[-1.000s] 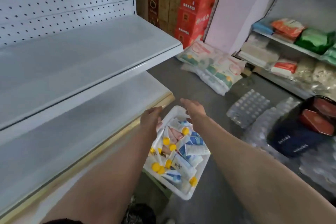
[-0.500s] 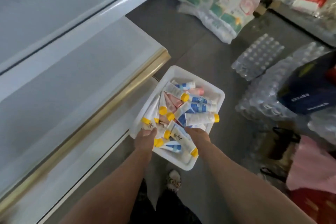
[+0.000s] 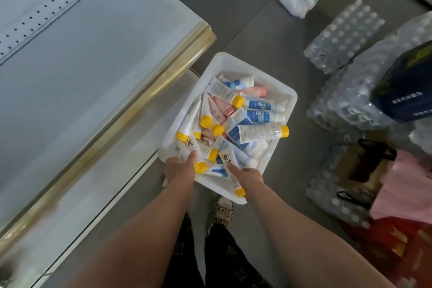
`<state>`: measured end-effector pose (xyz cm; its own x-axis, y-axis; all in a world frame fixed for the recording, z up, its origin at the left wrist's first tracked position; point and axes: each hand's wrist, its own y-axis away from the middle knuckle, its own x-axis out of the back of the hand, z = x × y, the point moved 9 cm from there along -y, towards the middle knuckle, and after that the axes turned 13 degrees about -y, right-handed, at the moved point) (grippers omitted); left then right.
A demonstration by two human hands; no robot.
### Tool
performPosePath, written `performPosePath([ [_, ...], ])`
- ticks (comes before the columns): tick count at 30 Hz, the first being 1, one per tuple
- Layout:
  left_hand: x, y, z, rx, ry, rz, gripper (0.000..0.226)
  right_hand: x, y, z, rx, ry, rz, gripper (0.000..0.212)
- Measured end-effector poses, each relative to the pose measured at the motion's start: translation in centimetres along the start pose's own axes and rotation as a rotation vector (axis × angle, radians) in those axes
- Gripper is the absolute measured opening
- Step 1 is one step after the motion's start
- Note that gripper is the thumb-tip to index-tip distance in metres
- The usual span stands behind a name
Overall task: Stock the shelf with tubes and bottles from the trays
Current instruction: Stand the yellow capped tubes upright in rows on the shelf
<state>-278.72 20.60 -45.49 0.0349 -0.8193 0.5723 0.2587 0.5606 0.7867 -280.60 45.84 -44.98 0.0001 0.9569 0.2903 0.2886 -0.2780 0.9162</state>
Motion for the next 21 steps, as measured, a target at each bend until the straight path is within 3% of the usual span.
performPosePath([
  [3, -1.0, -2.0, -0.7, 0.025, -0.023, -0.02, 0.094, -1.1, -0.8, 1.0, -0.03, -0.009, -0.006, 0.06],
  [10, -0.9, -2.2, -0.4, 0.11, -0.039, -0.093, 0.087, -2.2, -0.9, 1.8, -0.062, -0.076, -0.05, 0.061],
  [12, -0.8, -1.2, 0.1, 0.159, 0.066, -0.169, 0.084, -2.3, -0.3, 1.8, -0.09, -0.13, -0.06, 0.066],
  [17, -0.6, 3.2, 1.3, 0.207, 0.282, -0.474, 0.045, -2.5, 3.0, -0.3, -0.076, -0.345, -0.094, 0.061],
  [21, 1.8, 5.2, 3.6, 0.118, 0.337, -0.564, 0.046, -2.7, 6.1, -4.3, 0.02, -0.485, -0.128, 0.048],
])
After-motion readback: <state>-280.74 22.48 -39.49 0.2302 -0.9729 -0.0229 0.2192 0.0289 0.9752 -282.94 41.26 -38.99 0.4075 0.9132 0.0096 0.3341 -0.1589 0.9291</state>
